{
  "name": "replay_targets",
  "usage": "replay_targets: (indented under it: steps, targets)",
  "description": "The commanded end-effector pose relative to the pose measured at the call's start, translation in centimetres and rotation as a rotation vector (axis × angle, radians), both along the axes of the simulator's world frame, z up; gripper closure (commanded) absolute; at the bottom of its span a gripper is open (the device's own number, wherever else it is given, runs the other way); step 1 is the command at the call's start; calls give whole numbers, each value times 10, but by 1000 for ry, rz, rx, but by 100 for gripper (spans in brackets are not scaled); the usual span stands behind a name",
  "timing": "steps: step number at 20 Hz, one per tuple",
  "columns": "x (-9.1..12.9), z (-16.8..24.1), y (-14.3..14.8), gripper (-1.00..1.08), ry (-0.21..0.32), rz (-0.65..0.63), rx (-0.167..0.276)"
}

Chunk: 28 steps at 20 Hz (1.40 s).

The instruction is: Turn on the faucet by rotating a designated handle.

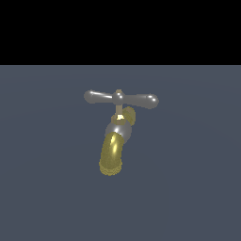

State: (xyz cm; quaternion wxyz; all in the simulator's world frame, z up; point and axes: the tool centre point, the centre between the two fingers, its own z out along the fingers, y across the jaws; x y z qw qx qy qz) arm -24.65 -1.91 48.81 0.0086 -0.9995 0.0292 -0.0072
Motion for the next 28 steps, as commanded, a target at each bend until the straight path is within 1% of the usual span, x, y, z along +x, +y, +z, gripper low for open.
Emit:
replay_targets:
  steps: [1, 8, 14, 19, 28]
  targets:
    - [0, 0, 0, 108, 0, 0, 0]
    - [1, -7, -3, 108, 0, 32, -1]
    - [5, -24, -9, 108, 0, 109, -2]
    - [11, -46, -17, 108, 1, 210, -4]
    - [26, -96, -32, 108, 1, 441, -8]
